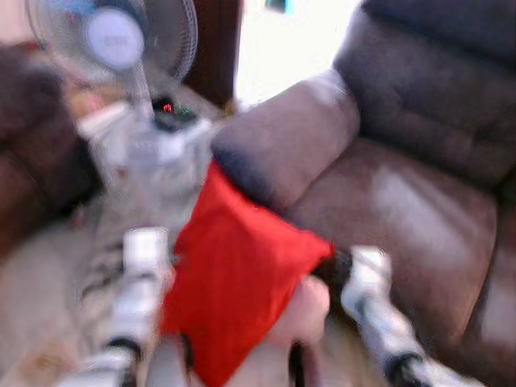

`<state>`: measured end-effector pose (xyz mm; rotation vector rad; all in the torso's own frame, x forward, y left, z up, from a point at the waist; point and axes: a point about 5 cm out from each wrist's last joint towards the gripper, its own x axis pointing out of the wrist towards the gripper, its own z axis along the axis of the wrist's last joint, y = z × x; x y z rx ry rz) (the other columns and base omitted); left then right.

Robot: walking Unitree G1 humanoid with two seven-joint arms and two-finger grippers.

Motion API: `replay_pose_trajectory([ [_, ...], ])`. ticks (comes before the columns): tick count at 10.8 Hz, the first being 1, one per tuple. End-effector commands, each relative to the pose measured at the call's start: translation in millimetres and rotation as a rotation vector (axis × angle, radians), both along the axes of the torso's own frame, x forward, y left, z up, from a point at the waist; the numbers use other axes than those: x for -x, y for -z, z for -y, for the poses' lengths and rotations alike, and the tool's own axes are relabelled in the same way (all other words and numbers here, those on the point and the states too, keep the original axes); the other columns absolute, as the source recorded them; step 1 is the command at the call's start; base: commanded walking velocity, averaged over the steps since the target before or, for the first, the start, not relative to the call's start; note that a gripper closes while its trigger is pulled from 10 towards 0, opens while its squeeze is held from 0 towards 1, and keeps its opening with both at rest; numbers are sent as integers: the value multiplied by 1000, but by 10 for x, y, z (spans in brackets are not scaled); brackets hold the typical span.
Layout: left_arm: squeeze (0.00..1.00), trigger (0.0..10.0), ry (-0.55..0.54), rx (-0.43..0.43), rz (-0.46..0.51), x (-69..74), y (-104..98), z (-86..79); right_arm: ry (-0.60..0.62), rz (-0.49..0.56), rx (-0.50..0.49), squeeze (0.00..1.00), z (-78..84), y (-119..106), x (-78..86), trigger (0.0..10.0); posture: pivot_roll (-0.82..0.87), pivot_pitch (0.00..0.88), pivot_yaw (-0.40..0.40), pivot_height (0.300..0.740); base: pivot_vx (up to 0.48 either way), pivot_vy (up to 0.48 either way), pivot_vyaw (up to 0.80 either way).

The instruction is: Move the pillow to the sofa from floor

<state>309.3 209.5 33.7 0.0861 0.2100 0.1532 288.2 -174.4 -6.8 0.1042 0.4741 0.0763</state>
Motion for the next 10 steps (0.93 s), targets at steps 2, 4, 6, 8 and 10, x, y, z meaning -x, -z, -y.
replay_pose_trajectory([
  [2, 0, 10000, 22, 37, 18, -16, 1, 136, 29, -27, 24, 0, 133, 58, 80, 10000, 27, 55, -96, 579, 261, 0, 0],
  [4, 0, 10000, 27, 36, 20, -15, 0, 141, 30, -26, 26, 0, 129, 57, 78, 10000, 26, 56, -95, 579, 0, 0, 0],
  [6, 0, 10000, 30, 35, 3, -8, 22, 153, 35, -10, 6, 1000, 117, 37, 60, 10000, 26, 56, -95, 579, 0, 0, 0],
  [8, 0, 10000, 34, 38, 1, -1, 31, 165, 49, -19, -54, 1000, 102, 43, 59, 10000, 27, 54, -97, 579, 0, 0, 0],
  [10, 0, 10000, 37, 41, 0, -1, 34, 171, 55, -24, -85, 1000, 85, 44, 55, 10000, 27, 52, -96, 579, 0, 0, 0],
])
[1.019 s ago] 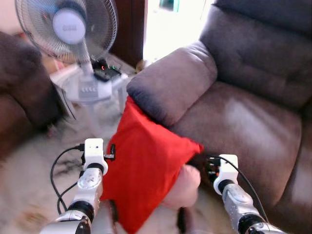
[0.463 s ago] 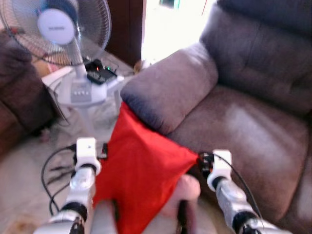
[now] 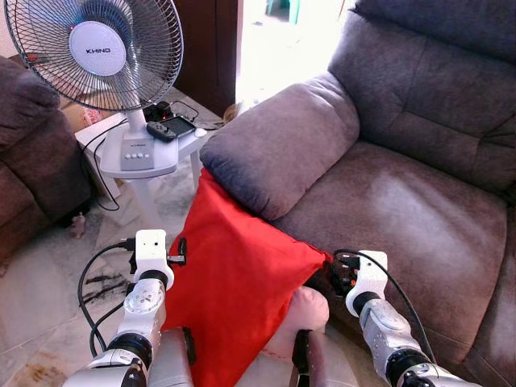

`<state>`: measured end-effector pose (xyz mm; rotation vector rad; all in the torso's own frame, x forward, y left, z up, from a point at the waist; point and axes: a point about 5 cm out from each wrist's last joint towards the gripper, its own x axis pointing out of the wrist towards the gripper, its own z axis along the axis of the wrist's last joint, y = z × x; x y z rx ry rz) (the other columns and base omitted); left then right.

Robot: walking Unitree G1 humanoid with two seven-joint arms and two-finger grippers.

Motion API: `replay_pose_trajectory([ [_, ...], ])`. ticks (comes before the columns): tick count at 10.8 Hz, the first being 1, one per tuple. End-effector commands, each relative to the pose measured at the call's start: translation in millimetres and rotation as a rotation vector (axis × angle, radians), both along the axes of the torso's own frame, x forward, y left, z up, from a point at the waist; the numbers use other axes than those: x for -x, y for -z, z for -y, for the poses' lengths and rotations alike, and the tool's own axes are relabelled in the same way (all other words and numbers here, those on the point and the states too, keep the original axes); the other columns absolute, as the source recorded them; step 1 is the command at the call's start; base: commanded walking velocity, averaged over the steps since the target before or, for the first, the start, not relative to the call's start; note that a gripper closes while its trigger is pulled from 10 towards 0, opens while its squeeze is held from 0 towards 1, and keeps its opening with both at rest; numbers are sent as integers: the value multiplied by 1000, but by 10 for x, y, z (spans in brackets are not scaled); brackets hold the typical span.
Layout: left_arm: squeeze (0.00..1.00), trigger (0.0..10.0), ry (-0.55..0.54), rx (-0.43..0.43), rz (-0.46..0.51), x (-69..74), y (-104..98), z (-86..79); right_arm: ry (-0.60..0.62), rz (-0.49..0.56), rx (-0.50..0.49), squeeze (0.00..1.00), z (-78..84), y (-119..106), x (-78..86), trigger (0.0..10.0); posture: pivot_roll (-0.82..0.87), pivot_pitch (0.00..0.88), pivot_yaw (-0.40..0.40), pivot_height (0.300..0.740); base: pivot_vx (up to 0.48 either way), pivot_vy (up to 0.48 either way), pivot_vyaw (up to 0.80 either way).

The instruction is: Move the pillow to the sofa from floor

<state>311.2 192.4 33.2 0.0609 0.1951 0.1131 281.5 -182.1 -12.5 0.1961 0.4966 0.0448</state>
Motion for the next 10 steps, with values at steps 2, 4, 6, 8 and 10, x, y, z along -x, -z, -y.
replay_pose_trajectory([
  [2, 0, 10000, 6, 16, -16, 25, 37, 15, 17, -34, -70, 953, -11, 26, 13, 10000, 29, 46, -97, 579, 0, 0, 0],
  [4, 0, 10000, 13, 19, -17, 34, 47, 25, 14, -75, -164, 0, -68, 49, 15, 10000, 35, 43, -100, 579, 0, 0, 0],
  [6, 0, 10000, 22, 30, -17, 47, 59, 41, 90, -94, -281, 0, -92, 10, -51, 10000, 41, 50, -106, 579, 0, 0, 0],
  [8, 0, 10000, 31, 44, -8, 64, 68, 75, 68, -84, -323, 0, -145, -16, -78, 10000, 49, 75, -116, 579, 0, 0, 0],
  [10, 0, 10000, 33, 46, 15, 97, 65, 68, 74, -89, -299, 0, -125, -10, -72, 10000, 55, 110, -127, 579, 0, 0, 0],
])
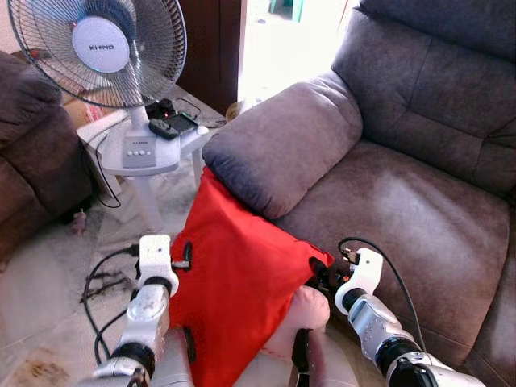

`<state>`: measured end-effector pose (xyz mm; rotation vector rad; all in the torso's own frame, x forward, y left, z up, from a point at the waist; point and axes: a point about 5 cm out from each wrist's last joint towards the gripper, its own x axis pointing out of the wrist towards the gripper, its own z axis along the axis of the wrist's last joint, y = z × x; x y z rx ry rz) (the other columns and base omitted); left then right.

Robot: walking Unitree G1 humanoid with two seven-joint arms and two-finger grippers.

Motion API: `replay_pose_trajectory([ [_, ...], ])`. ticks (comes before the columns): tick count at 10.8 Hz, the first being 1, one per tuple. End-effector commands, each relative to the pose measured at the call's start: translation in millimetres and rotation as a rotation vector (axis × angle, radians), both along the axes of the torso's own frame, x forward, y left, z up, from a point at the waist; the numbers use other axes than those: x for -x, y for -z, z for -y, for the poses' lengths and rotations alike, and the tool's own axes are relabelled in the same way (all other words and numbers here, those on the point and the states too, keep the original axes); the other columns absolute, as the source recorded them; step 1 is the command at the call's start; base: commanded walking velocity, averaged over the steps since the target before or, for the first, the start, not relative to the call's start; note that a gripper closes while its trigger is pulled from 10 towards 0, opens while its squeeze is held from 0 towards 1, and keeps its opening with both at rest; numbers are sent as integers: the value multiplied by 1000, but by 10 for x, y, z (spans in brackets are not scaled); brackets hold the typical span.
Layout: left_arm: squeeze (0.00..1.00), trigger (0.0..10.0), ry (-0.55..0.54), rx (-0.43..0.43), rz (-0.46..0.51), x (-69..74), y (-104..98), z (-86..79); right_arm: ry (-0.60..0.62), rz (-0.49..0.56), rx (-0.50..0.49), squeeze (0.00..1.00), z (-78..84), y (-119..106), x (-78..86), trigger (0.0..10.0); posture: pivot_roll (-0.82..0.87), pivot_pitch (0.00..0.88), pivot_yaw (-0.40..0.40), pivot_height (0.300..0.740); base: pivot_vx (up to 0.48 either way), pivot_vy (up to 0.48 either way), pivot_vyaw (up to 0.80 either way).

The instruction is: Move the pillow to the sofa from floor

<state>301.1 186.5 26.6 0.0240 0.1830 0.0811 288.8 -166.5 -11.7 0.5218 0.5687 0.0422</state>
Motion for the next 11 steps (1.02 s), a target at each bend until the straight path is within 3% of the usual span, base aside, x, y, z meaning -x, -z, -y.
replay_pose_trajectory([
  [1, 0, 10000, 23, -3, 41, -9, -48, 32, 13, -9, 20, 0, 51, 6, 9, 10000, 61, 126, -133, 579, 0, 0, 0],
  [4, 0, 10000, 18, -16, 264, -84, -481, 0, 21, -9, 8, 0, 17, 10, 9, 10000, 90, 180, -151, 579, 0, 0, 0],
  [6, 0, 10000, 52, -55, 377, -72, -799, -7, 70, 21, -60, 0, -12, -21, -19, 10000, 119, 216, -154, 579, 0, 0, 0],
  [8, 0, 10000, 93, -63, 442, -58, -1045, 66, 114, 89, -201, 0, -87, -158, -153, 10000, 135, 245, -151, 579, 0, 0, 0],
  [11, 0, 10000, 111, -46, 441, 14, -1145, 127, 123, 156, -331, 0, -155, -286, -260, 10000, 149, 255, -151, 579, 0, 0, 0],
])
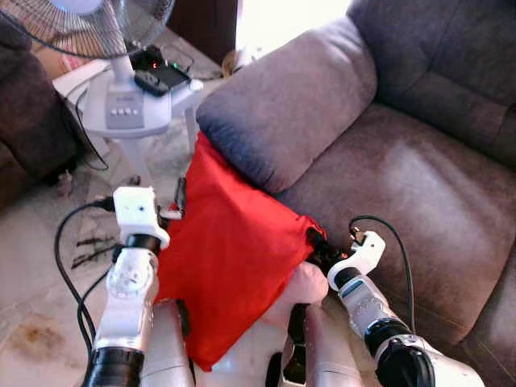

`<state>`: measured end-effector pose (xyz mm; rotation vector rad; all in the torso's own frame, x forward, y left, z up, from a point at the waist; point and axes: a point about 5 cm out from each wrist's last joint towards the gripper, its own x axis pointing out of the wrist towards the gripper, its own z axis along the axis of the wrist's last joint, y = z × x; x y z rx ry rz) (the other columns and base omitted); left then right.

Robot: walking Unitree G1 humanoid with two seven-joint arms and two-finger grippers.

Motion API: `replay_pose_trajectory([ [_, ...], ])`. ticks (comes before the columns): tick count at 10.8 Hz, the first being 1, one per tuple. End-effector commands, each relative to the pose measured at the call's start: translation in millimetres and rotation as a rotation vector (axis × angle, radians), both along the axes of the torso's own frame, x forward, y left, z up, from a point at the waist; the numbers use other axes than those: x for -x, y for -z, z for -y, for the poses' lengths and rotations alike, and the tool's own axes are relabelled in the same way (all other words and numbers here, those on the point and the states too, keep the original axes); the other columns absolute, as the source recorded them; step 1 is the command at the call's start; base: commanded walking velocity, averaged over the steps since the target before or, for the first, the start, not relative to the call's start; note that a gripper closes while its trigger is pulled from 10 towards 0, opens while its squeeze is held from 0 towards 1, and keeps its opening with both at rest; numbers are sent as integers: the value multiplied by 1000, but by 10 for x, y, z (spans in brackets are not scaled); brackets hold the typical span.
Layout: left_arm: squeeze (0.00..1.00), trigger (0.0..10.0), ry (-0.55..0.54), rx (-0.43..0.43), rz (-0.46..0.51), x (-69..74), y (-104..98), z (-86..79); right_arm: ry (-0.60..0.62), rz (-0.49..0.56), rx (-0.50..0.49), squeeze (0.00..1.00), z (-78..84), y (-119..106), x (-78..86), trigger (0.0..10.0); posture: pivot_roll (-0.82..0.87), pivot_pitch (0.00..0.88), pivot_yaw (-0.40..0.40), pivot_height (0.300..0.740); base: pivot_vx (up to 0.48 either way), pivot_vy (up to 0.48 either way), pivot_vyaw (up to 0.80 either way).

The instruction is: Move the pillow to the sofa from floor

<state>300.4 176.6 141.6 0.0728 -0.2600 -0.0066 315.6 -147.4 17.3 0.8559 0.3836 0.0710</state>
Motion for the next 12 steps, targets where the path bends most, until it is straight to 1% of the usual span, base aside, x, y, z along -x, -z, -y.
replay_pose_trajectory([
  [1, 0, 10000, 22, 8, -6, 32, -16, 34, 14, 8, -16, 0, 28, -12, -6, 10000, 151, 257, -150, 579, 0, 0, 0],
  [3, 0, 10000, 38, 5, -19, 49, -60, 47, 40, 6, -43, 0, 22, -24, -22, 10000, 154, 268, -145, 579, 0, 0, 0],
  [4, 0, 10000, 64, -5, -25, 42, -84, 83, 75, 42, -51, 0, 84, -90, -71, 10000, 150, 264, -140, 579, 0, 0, 0],
  [5, 0, 10000, 74, -10, -29, 33, -80, 102, 115, 52, -39, 0, 169, -120, -90, 10000, 148, 257, -138, 579, 0, 0, 0],
  [6, 0, 10000, 75, -11, -31, 22, -77, 107, 140, 53, -19, 0, 230, -138, -102, 10000, 146, 255, -138, 579, 0, 0, 0],
  [7, 0, 10000, 81, -13, -32, -6, -88, 122, 174, 44, 74, 0, 357, -148, -99, 10000, 138, 241, -138, 579, 0, 0, 0],
  [8, 0, 10000, 87, -16, -30, -27, -95, 135, 172, 33, 104, 0, 395, -118, -68, 10000, 136, 228, -135, 579, 0, 0, 0],
  [9, 0, 10000, 91, -19, -28, -42, -100, 144, 170, 28, 89, 0, 405, -86, -37, 10000, 133, 221, -132, 579, 0, 0, 0],
  [10, 0, 10000, 95, -20, -29, -50, -110, 150, 166, 28, 49, 0, 389, -70, -23, 10000, 132, 221, -129, 579, 0, 0, 0],
  [12, 0, 10000, 99, -24, -28, -48, -146, 152, 134, 17, 56, 0, 285, -46, -20, 10000, 146, 230, -126, 579, 0, 0, 0],
])
